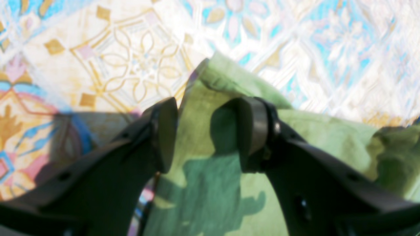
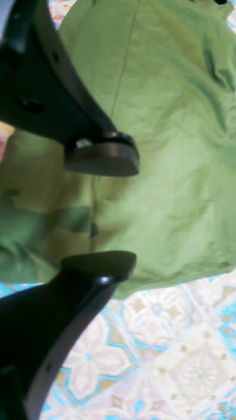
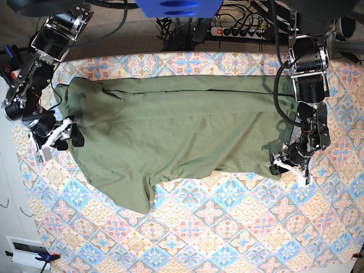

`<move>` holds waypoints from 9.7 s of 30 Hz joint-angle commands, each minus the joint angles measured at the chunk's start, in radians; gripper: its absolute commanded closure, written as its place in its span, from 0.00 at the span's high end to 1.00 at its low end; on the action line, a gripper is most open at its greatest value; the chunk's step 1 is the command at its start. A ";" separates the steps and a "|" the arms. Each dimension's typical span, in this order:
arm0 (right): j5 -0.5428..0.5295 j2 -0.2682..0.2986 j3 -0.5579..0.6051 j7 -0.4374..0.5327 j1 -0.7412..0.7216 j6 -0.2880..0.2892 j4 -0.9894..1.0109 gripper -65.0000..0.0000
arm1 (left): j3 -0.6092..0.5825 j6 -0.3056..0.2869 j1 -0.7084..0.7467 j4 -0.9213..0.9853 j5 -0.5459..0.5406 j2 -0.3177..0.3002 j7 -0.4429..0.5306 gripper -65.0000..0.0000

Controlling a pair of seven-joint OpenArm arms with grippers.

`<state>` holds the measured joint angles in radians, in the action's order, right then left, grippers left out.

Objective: Layout the t-shirt on the table in an organized manner, then fold the t-shirt properly
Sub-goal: 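Release the edge and move both grippers to the shirt's hem corners, then grasp the hem corners with both grippers and lift them, then fold the hem over toward the collar edge with both grippers, then pull the folded shirt ends apart with both grippers to flatten it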

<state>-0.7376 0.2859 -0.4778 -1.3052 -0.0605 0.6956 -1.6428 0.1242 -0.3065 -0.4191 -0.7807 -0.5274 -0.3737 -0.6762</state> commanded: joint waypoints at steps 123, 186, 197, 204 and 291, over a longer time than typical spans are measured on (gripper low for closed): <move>0.539 0.132 0.380 0.763 -0.405 0.003 0.721 0.01 | 0.168 -0.012 0.045 -0.259 -0.015 -0.040 -0.004 0.00; 0.543 0.077 0.517 0.682 -0.553 0.003 0.749 0.41 | 0.286 -0.010 0.328 -0.497 -0.018 -0.035 -0.006 0.45; 0.545 0.009 0.641 0.809 -0.665 0.003 0.985 0.41 | 0.286 -0.010 0.328 -0.497 -0.018 -0.015 -0.006 0.45; 0.545 0.037 0.701 0.898 -0.684 0.003 1.074 0.41 | 0.288 -0.010 0.329 -0.497 -0.018 -0.015 -0.006 0.45; 0.537 0.095 0.304 0.565 -0.402 0.003 0.511 0.01 | 0.053 -0.004 -0.185 0.175 -0.046 -0.012 0.134 0.46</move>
<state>-0.1848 0.3653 -0.1703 -0.7639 -0.4320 0.6991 -1.1130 0.1745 -0.3031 -0.5690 -0.5877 -0.5613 -0.3702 -0.5598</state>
